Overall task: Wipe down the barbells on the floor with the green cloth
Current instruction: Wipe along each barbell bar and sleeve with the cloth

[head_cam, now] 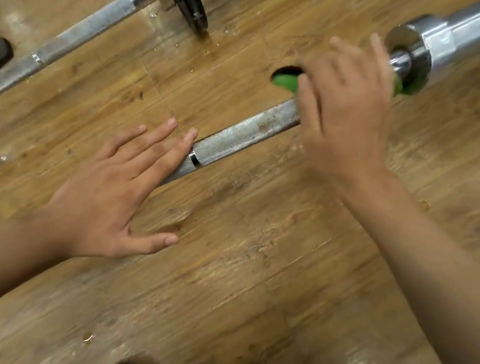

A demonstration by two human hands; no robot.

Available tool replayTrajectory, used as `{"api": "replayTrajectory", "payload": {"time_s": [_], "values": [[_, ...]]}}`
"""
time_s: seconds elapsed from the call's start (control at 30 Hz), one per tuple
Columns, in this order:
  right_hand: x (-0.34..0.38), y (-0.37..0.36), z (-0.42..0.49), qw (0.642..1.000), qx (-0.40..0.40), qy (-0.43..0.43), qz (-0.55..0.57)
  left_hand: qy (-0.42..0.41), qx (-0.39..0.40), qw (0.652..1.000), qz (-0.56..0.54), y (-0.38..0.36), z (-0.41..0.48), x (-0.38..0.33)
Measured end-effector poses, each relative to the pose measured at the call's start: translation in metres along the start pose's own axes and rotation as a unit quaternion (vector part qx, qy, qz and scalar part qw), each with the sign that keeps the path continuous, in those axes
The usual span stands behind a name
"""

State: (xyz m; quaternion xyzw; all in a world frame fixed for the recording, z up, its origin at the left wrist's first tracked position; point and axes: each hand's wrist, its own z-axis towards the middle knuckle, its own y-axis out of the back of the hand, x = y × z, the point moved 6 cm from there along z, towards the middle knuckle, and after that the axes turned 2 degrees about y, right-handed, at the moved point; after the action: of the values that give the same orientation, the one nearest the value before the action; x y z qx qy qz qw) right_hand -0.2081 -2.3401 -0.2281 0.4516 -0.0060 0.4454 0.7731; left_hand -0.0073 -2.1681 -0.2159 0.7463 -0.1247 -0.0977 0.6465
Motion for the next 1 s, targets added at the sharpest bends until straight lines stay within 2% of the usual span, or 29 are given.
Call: {"api": "replayTrajectory", "payload": {"time_s": [0.07, 0.17, 0.27, 0.33, 0.43, 0.63, 0.7, 0.77, 0.8, 0.87, 1.0], "values": [[0.017, -0.002, -0.003, 0.997, -0.006, -0.066, -0.025, 0.001, -0.006, 1.000, -0.005, 0.002, 0.000, -0.002], [0.069, -0.016, -0.016, 0.999, 0.044, 0.016, 0.000, -0.005, -0.005, 1.000, -0.009, 0.001, -0.004, -0.007], [0.070, -0.012, -0.018, 0.995, 0.082, 0.040, 0.044, -0.004, 0.000, 1.000, -0.014, -0.001, -0.010, -0.011], [0.060, 0.001, -0.014, 0.991, 0.072, -0.012, 0.114, -0.007, -0.004, 1.000, -0.013, -0.002, -0.013, -0.015], [0.062, 0.017, -0.014, 0.964, 0.069, -0.092, 0.242, -0.016, -0.012, 1.000, -0.008, -0.002, -0.015, -0.025], [0.086, 0.025, -0.016, 0.925, 0.117, -0.106, 0.346, -0.023, -0.021, 1.000, 0.005, -0.005, -0.025, -0.047], [0.084, 0.026, -0.021, 0.933, 0.153, -0.071, 0.317, -0.021, -0.025, 0.999, 0.007, -0.006, -0.030, -0.055], [0.079, 0.031, -0.041, 0.971, 0.180, 0.038, 0.156, -0.018, -0.027, 0.999, 0.002, -0.007, -0.035, -0.062], [0.072, 0.035, -0.052, 0.980, 0.169, 0.076, 0.066, -0.017, -0.029, 0.999, -0.002, -0.007, -0.036, -0.065], [0.056, 0.049, -0.065, 0.986, 0.155, 0.066, -0.003, -0.018, -0.029, 0.999, -0.010, -0.007, -0.038, -0.073], [0.053, 0.066, -0.081, 0.991, 0.128, 0.005, -0.025, -0.017, -0.025, 0.999, -0.021, -0.008, -0.044, -0.088]]}}
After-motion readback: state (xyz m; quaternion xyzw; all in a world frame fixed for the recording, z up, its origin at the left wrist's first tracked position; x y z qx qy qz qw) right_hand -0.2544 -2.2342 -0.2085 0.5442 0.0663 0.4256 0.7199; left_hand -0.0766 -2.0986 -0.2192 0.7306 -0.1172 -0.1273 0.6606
